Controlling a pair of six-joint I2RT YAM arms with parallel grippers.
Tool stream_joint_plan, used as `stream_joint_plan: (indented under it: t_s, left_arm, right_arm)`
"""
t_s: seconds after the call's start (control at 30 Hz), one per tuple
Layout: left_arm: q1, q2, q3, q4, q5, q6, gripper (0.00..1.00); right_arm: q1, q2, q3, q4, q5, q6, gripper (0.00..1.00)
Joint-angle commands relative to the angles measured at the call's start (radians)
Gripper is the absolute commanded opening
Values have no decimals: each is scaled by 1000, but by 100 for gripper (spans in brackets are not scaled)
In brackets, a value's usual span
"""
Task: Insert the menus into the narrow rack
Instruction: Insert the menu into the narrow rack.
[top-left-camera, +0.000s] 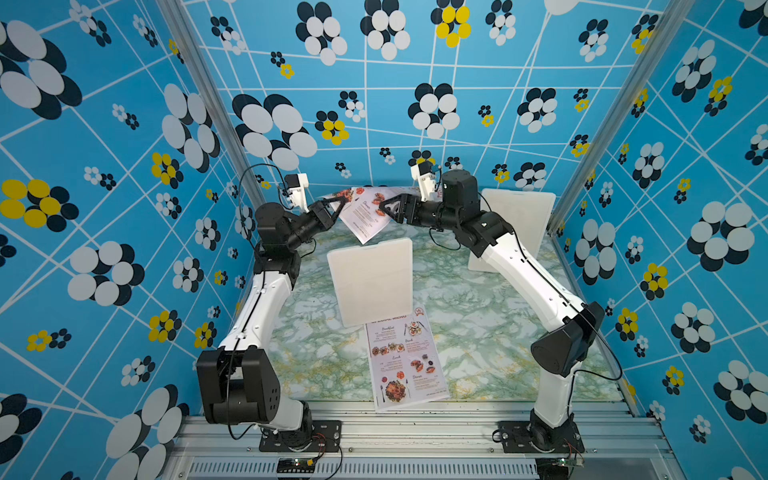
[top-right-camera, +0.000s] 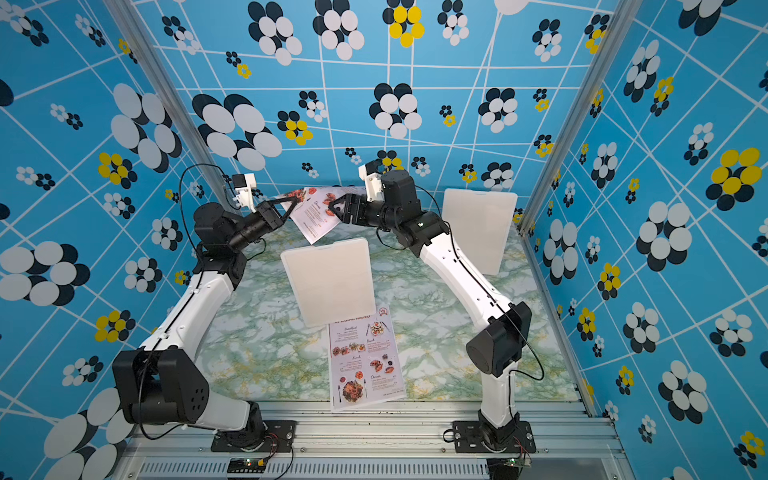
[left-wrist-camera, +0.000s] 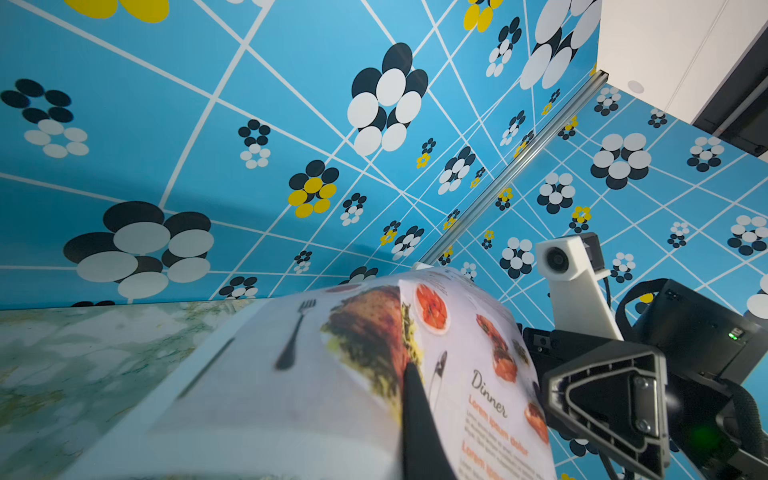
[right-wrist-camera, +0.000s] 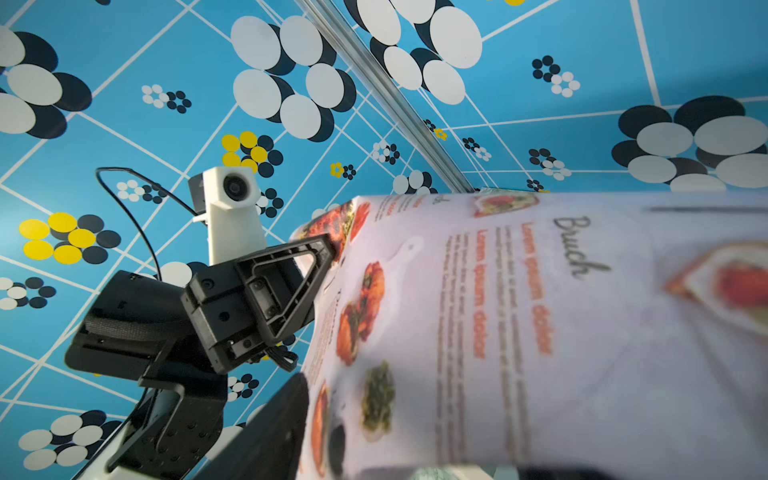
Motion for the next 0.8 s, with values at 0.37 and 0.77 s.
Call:
stream_joint_plan:
  t_s: [0.37, 0.77]
  left_arm:
    - [-21, 5, 100, -1, -44, -77, 0]
    - [-76, 87, 248, 33, -135, -281, 0]
  right_arm:
    - [-121, -193, -440, 427, 4, 212, 96]
    - [-125, -90, -416, 676, -80, 466, 99]
